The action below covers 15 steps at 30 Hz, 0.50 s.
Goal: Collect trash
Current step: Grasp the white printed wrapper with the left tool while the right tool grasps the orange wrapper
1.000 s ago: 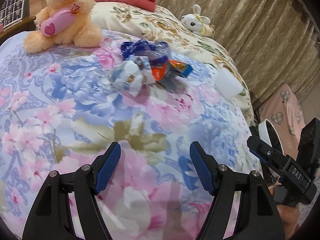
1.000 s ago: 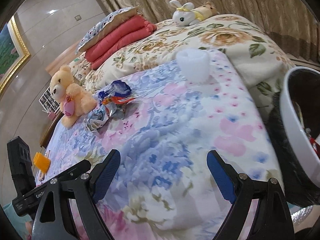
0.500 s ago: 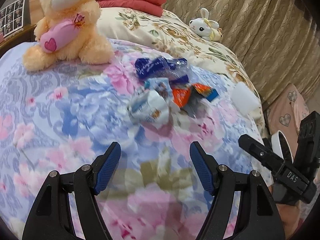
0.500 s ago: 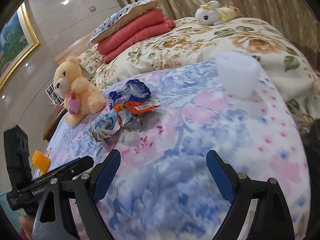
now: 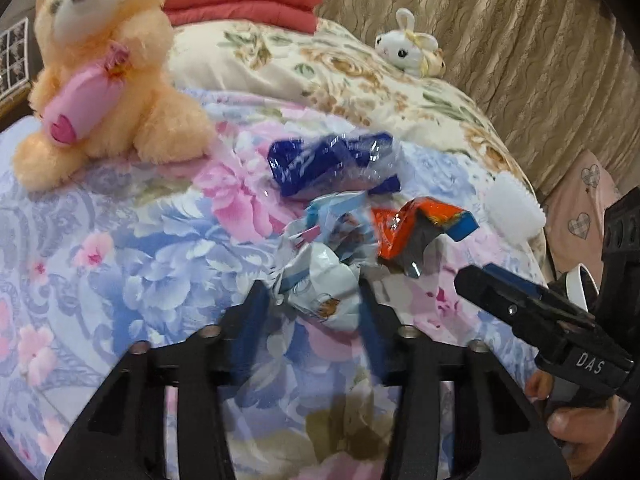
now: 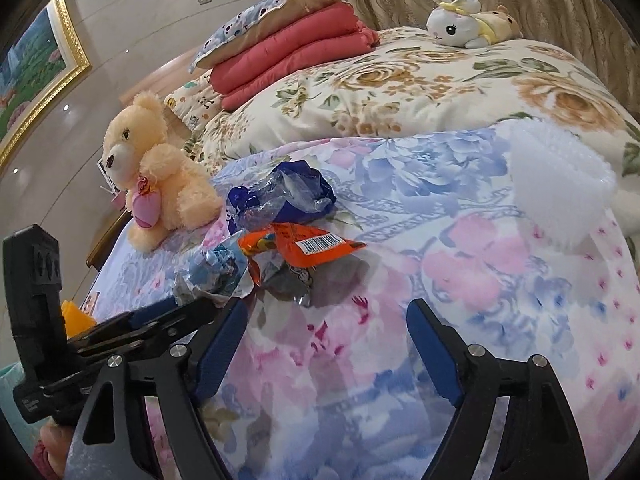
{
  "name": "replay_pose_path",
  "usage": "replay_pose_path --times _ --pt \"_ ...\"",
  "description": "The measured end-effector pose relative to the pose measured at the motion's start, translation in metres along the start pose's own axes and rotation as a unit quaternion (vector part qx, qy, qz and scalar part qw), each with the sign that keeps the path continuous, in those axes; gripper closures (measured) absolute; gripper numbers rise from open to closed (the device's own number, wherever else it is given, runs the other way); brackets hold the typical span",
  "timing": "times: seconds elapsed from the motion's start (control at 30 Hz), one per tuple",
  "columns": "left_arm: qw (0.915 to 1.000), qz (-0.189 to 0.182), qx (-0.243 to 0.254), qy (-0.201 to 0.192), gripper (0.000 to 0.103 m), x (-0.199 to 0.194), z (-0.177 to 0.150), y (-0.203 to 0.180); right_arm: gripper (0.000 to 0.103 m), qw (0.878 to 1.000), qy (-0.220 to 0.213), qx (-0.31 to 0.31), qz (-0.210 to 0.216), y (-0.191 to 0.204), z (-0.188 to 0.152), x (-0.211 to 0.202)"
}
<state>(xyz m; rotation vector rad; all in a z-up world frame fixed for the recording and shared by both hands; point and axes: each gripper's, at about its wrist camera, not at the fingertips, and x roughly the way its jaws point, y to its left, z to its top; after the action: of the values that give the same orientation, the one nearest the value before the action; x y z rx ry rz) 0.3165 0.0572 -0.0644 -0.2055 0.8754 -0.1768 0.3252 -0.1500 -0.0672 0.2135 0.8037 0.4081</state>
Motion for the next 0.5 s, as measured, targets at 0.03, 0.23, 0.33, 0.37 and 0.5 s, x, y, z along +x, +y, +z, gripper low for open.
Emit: replay_pose_path --times 0.03,0.23,0.33,0.37,0.5 --pt "1.0 -0.003 0.001 -0.005 0.069 -0.001 -0.001 0.001 0.021 1.0 0.0 -0.001 0.001 0.001 0.001 0.002" --pt "0.9998 -0.014 -0.008 -0.008 0.077 -0.013 -0.009 0.006 0.023 1.0 -0.004 -0.017 0.002 0.013 0.011 0.013" --pt "0.9995 -0.018 -0.024 -0.009 0.077 -0.02 -0.016 0.013 0.027 1.0 -0.008 -0.026 0.0 0.018 0.015 0.019" --pt "0.9994 -0.019 -0.028 -0.01 0.077 -0.023 -0.019 0.015 0.033 1.0 -0.008 -0.028 -0.002 0.019 0.016 0.021" --pt "0.9992 -0.017 -0.034 -0.008 0.077 -0.028 -0.027 0.018 0.082 1.0 -0.003 -0.029 -0.011 0.022 0.021 0.03"
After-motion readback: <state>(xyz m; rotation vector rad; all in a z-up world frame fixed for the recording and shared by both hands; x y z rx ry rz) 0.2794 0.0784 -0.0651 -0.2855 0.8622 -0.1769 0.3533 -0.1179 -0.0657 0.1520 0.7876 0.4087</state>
